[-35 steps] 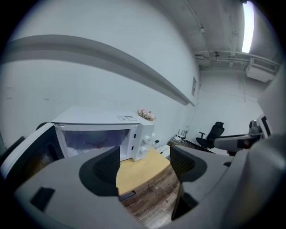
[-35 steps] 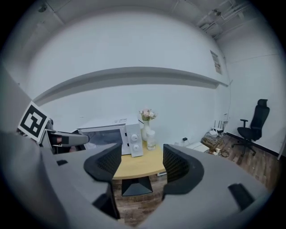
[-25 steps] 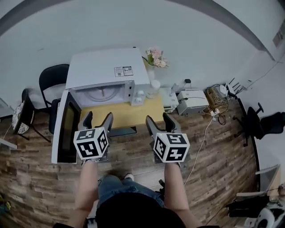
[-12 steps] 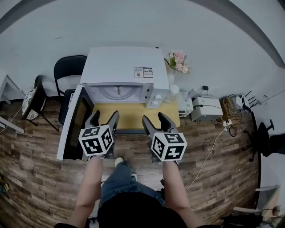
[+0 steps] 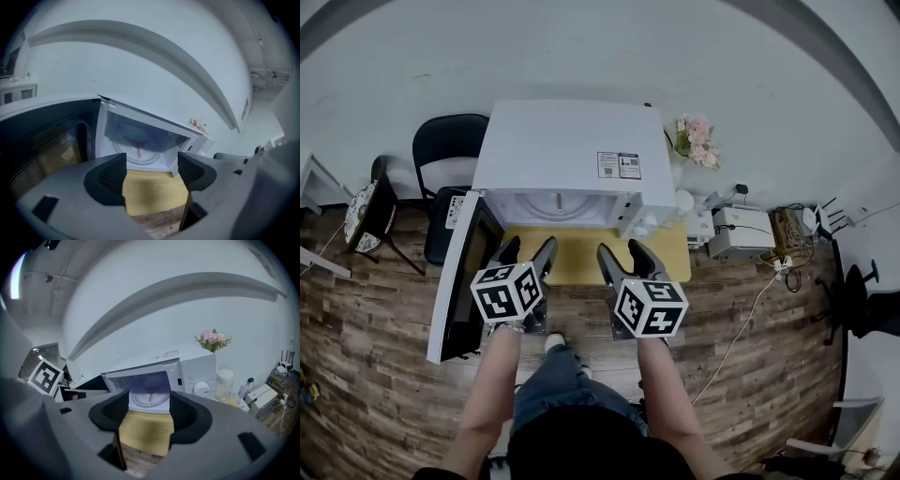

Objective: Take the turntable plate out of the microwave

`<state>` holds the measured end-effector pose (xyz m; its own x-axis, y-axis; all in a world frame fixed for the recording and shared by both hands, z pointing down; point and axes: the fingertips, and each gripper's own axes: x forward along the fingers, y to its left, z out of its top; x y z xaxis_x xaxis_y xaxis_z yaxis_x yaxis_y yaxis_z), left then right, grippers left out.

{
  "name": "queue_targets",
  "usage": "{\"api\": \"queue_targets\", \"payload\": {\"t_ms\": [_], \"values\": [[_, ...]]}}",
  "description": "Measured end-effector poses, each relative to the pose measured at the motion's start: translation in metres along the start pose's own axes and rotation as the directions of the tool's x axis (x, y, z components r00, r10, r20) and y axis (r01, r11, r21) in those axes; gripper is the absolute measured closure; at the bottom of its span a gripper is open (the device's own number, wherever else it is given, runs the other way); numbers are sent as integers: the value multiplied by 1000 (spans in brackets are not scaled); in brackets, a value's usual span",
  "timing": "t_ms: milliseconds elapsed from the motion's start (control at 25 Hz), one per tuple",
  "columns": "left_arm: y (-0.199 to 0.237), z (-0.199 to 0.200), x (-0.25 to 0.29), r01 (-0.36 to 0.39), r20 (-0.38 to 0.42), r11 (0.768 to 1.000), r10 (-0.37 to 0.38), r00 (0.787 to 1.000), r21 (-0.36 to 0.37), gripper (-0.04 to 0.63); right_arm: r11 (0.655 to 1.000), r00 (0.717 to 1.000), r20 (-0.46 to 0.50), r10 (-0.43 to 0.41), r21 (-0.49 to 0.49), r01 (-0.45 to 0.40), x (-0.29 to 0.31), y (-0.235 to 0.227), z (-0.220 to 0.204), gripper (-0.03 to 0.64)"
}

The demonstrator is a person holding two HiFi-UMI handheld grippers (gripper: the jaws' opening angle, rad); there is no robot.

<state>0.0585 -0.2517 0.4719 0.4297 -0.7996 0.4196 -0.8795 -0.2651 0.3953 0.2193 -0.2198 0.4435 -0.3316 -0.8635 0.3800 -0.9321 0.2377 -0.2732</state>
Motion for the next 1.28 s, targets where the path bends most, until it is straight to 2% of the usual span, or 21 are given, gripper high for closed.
{"api": "queue_targets", "payload": {"t_ms": [200,360,600,800,1040,1160,1280], "values": [[10,-3,29,50,-2,999,-50,999,0,249,999,1000,-6,9,40,-9,33,5,-6,342],[18,-8,53,91,-13,995,-91,996,-37,249,998,1000,-9,26,49,-25,52,12,-11,342],[29,-20,85,98,-28,993,-100,995,-69,249,998,999,-12,34,54,-33,66,9,-21,344],[44,-25,109,95,-18,981,-99,995,-169,249,997,998,-16,58,46,-57,76,7,-28,345],[60,-31,129,47,-19,973,-53,998,-226,249,998,998,-19,62,28,-62,83,0,-27,345],[69,-37,135,43,-8,958,-47,999,-284,249,998,998,-20,60,19,-59,85,-4,-27,345],[71,-36,142,81,30,935,-76,997,-346,249,998,998,-21,59,19,-59,87,-9,-28,345]]}}
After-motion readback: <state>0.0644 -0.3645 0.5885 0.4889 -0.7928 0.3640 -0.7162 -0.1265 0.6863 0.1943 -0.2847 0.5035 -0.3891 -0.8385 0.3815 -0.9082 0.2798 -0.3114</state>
